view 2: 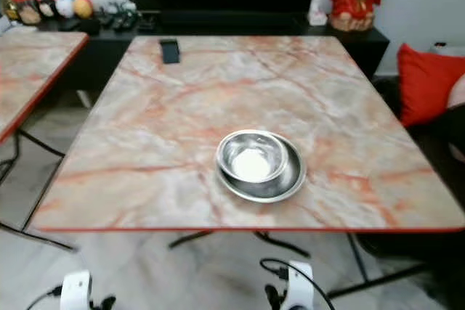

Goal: Setting the table

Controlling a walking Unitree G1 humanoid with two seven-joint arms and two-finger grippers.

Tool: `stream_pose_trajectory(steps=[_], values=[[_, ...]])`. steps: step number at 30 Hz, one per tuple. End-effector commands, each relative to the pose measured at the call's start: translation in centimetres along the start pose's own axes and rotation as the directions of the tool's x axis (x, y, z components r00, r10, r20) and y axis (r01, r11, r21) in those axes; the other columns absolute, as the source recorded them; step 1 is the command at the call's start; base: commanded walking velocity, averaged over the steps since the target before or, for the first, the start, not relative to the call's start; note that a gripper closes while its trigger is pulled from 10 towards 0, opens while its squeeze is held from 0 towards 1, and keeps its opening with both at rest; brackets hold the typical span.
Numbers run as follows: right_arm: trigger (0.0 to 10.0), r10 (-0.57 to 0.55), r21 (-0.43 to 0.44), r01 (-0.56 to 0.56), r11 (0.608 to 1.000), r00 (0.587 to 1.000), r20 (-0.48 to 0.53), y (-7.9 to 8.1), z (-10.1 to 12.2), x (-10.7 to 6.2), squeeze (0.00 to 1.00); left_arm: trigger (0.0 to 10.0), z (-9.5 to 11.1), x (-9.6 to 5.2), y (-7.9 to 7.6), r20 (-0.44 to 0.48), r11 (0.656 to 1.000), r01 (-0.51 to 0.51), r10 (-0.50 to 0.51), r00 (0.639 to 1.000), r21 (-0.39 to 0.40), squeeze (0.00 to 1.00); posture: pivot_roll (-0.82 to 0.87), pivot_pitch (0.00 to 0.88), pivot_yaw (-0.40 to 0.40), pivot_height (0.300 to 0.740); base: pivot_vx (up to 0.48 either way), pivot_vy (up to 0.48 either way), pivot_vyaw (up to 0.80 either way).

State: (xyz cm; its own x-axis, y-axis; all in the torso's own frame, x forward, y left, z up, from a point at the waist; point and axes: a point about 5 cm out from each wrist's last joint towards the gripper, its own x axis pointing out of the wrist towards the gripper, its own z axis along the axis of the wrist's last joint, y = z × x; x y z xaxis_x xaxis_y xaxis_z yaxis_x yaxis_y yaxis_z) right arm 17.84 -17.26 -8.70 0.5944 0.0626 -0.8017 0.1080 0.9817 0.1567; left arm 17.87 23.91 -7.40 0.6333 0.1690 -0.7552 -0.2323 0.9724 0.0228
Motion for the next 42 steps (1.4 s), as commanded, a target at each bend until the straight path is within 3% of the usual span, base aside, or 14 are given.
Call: stream_pose_trajectory(steps=[1, 9, 17, 24, 30, 38, 42], values=[[10.0, -0.025, -0.005, 0.025, 1.0, 1.0, -0.012, -1.0, -0.4, -0.3, 0.0, 10.0, -0.2, 0.0, -0.5, -0.011, 1.0, 0.011, -0.011, 1.0, -0.012, 0.0, -0.05, 0.0, 0.028, 0.719, 0.0, 0.439, 0.0], [10.0, -0.029, -0.071, 0.028, 0.997, 1.0, -0.001, -1.3, 0.1, -0.2, 0.0, 10.0, -0.2, 0.0, -0.5, -0.01, 1.0, 0.009, -0.009, 1.0, -0.016, 0.0, -0.04, 0.0, 0.021, 0.719, 0.0, 0.439, 0.2], [10.0, -0.004, -0.048, 0.003, 0.999, 1.0, -0.005, -1.0, 0.1, -0.2, 0.0, 10.0, -0.4, 0.0, -0.7, -0.013, 1.0, 0.009, -0.009, 1.0, -0.022, 0.0, -0.04, 0.0, 0.015, 0.719, 0.0, 0.441, 0.58], [10.0, 0.009, -0.056, -0.009, 0.998, 1.0, -0.009, 0.0, -0.1, 0.0, 0.0, 10.0, -0.5, 0.0, -0.7, -0.016, 1.0, 0.009, -0.009, 1.0, -0.022, 0.0, -0.03, 0.0, 0.015, 0.719, 0.0, 0.44, 0.0], [10.0, 0.038, -0.065, -0.039, 0.997, 0.999, -0.019, 2.6, 0.0, 0.4, 0.0, 10.0, -0.6, -0.1, -0.7, -0.017, 1.0, 0.012, -0.012, 1.0, -0.015, 0.0, -0.03, 0.0, 0.018, 0.719, 0.0, 0.441, 0.0], [10.0, 0.058, -0.069, -0.059, 0.996, 0.998, -0.02, 4.5, 0.1, 0.6, 0.0, 10.0, -0.2, 0.0, -0.7, -0.007, 1.0, 0.013, -0.013, 1.0, -0.012, 0.0, -0.03, 0.0, 0.018, 0.719, 0.0, 0.441, 0.0], [10.0, 0.046, -0.064, -0.048, 0.997, 0.999, -0.02, 3.5, -0.1, 0.5, 0.0, 10.0, 0.1, 0.1, -0.6, 0.001, 1.0, 0.011, -0.011, 1.0, -0.014, 0.0, -0.02, 0.0, 0.02, 0.719, 0.0, 0.441, 0.0]])
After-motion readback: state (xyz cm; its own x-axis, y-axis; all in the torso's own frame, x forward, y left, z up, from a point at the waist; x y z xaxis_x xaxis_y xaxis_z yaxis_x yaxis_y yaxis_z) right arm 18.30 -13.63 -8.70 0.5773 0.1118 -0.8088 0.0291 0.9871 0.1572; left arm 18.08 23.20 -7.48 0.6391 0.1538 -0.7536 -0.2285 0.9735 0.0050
